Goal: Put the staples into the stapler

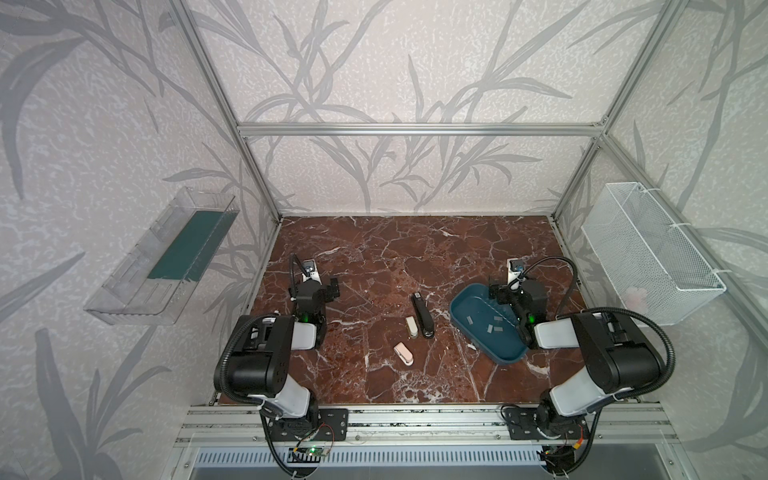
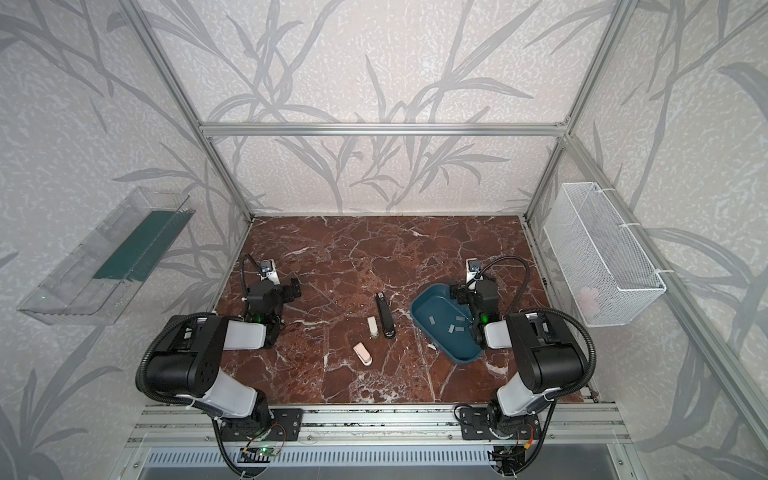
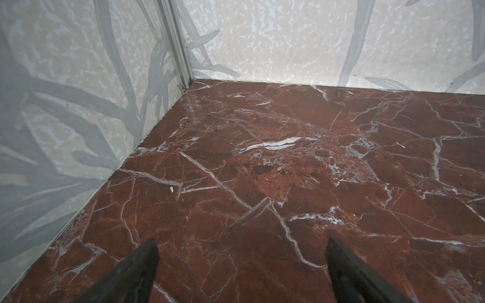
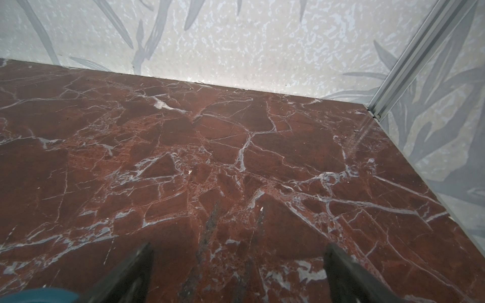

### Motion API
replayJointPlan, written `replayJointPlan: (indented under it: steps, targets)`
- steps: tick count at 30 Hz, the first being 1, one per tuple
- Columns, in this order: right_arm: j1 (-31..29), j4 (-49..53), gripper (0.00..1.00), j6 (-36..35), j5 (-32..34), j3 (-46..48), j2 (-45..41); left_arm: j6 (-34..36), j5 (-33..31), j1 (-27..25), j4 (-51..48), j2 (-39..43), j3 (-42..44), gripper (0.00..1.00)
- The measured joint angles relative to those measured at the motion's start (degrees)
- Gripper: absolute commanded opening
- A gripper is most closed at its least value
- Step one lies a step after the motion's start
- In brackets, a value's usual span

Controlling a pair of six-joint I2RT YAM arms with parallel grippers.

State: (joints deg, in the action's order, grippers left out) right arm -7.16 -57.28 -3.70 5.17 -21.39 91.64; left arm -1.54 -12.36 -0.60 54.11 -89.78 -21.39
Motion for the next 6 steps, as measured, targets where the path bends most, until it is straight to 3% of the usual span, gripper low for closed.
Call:
replayJointPlan:
  steps: [6]
  targets:
    - [0.0, 0.0, 0.99, 0.0, -0.3, 0.0, 0.0, 0.0, 0.0, 0.0, 0.0, 0.0, 0.0, 0.99]
